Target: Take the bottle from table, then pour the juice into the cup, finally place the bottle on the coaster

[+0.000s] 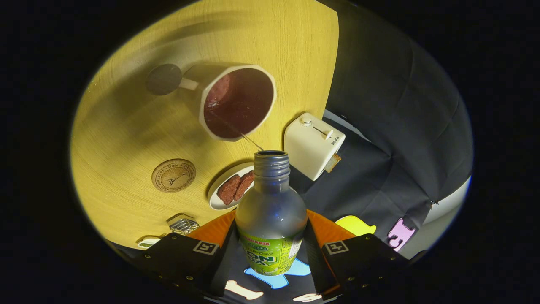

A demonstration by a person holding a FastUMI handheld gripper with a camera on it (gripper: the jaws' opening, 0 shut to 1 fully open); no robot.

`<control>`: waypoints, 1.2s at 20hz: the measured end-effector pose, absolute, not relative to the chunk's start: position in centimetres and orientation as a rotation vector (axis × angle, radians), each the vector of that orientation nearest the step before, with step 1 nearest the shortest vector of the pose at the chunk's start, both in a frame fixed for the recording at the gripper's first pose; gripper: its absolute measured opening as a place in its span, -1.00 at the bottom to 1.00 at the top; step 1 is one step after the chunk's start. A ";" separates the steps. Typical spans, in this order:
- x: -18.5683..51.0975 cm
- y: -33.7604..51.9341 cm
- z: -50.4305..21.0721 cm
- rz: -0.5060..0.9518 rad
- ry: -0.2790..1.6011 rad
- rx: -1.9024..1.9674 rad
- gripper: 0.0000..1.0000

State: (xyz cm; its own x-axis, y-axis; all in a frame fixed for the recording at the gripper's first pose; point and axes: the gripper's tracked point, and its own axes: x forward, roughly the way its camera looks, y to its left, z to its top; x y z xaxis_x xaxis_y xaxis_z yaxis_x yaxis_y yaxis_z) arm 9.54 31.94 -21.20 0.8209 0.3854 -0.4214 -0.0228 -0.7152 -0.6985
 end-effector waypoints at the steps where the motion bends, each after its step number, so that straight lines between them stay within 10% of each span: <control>1: 9.5 31.9 -21.3 0.725 -0.261 -2.271 0.52; 24: 8.8 31.0 -24.5 0.790 -0.150 -2.144 0.52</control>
State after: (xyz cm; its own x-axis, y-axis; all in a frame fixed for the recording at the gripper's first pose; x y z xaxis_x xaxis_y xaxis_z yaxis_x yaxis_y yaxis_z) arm 8.84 31.02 -24.53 0.7954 0.3610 -0.4869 -0.1582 -0.6518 -0.7417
